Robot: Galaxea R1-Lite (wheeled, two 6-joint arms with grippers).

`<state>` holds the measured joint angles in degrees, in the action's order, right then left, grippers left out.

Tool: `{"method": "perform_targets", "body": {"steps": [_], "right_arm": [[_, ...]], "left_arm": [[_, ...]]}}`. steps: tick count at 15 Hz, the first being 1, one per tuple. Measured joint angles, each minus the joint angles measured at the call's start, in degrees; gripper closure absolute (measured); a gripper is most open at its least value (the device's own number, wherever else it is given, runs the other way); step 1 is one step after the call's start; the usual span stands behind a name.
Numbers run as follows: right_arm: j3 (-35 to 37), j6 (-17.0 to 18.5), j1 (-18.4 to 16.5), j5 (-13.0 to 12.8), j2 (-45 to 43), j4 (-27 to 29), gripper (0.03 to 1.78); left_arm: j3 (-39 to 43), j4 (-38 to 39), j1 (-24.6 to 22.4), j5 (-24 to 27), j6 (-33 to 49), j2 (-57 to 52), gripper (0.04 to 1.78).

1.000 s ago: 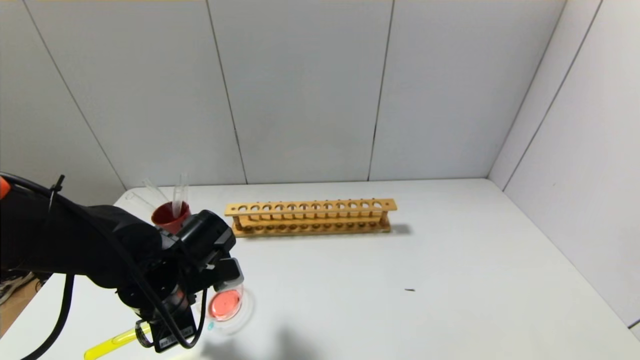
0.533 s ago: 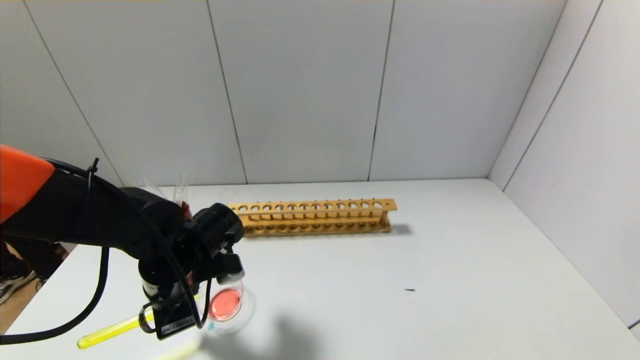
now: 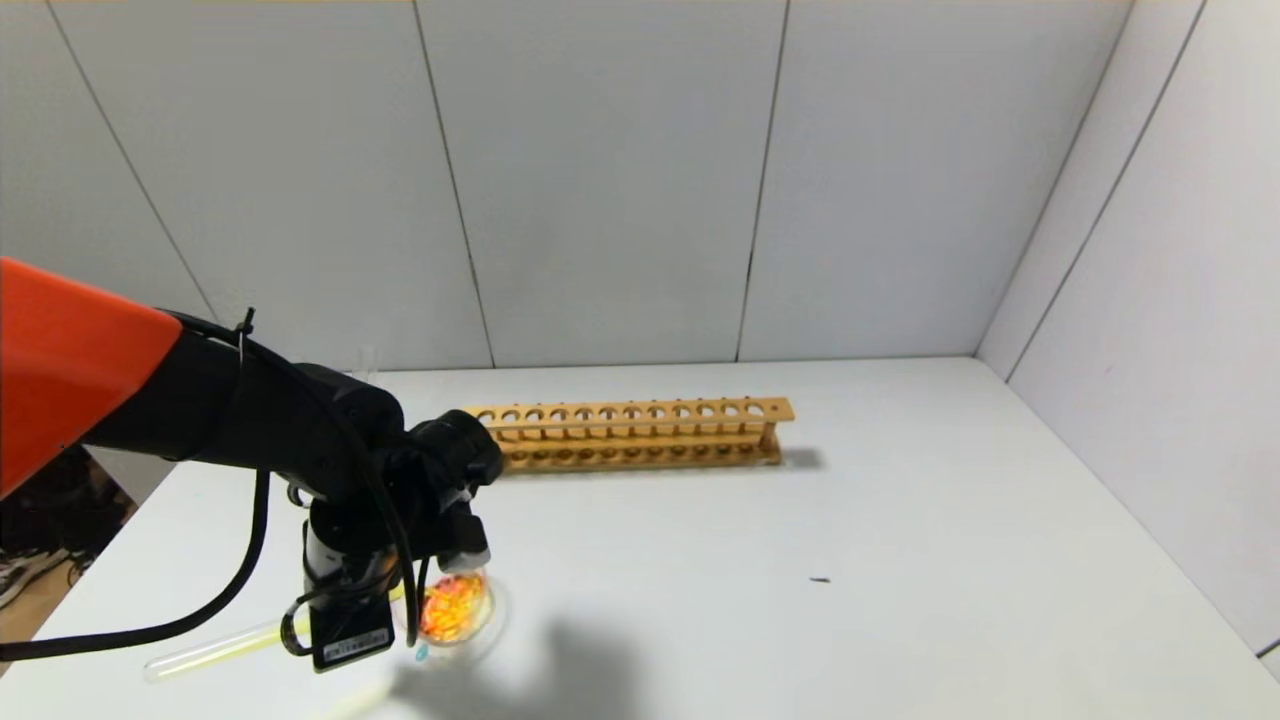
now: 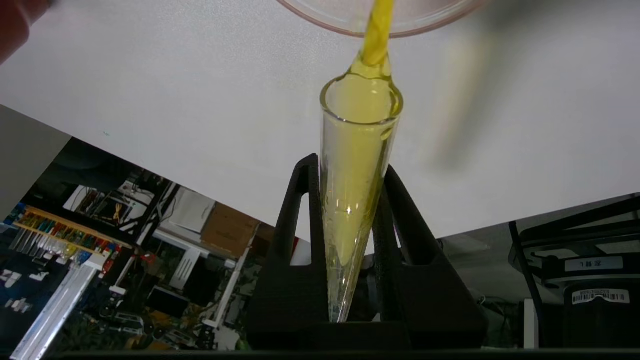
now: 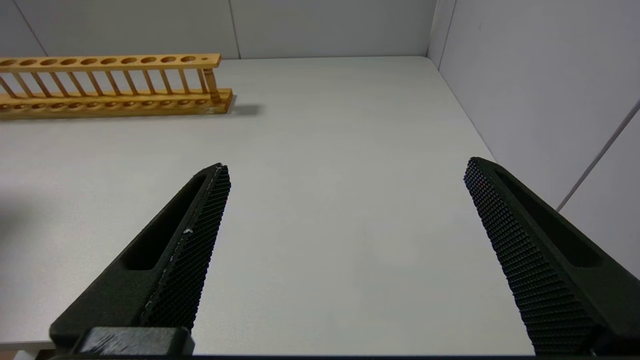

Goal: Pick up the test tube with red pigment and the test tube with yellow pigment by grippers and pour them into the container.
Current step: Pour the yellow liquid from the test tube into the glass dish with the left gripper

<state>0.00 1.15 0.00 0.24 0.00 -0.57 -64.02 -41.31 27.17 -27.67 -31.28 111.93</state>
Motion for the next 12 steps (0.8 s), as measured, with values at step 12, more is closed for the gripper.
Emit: {"method": "perform_targets", "body": {"steps": [12], "right_arm": [[0.00, -0.02, 0.00, -0.02, 0.00, -0.02, 0.10]], "left_arm": [[-12.79, -15.27, 0.44, -1.60, -0.83, 3.28, 1.51]]}}
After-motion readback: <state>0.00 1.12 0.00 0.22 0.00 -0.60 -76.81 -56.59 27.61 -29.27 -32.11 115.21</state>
